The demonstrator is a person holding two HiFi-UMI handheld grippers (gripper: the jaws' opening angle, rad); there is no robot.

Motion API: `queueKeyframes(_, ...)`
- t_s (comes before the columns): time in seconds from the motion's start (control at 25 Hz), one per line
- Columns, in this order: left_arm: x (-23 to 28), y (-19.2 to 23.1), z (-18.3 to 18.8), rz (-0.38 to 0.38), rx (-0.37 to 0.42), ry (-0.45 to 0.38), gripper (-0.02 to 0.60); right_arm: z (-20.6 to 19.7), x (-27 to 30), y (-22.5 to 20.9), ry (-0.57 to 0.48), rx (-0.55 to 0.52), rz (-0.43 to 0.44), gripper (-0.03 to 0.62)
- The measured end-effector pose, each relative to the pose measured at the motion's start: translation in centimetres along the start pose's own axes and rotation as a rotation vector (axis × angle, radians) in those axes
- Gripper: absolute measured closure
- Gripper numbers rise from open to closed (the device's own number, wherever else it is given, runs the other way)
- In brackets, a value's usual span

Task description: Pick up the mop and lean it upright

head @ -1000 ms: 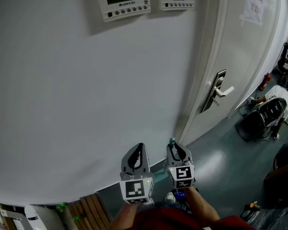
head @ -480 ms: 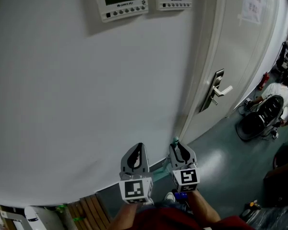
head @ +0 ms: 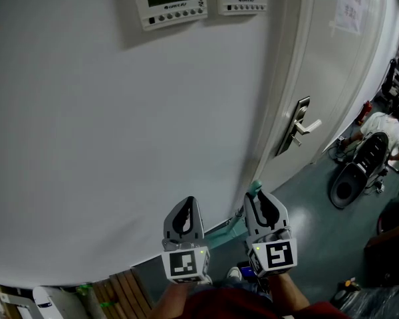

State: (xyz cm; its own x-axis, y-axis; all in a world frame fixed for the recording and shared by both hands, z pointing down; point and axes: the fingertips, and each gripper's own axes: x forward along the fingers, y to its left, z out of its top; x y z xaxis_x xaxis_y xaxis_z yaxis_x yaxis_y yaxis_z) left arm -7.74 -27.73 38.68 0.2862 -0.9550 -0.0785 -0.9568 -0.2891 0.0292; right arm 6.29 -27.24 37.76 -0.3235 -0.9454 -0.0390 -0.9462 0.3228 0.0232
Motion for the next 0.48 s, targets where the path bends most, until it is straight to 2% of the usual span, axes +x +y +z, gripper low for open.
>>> queueKeyframes(0.2, -0.2, 0.0, 0.9, 0.008, 0.0, -0.016, 0.566, 3.3, -0.9, 0.0, -0.08, -0.017, 0.003, 0.488)
queueKeyframes(0.48, -0.4, 0.2, 1.7, 0.013, 0.008, -0.034, 0.566, 3.5, -0.9, 0.1, -0.088, -0.018, -0.003, 0.488)
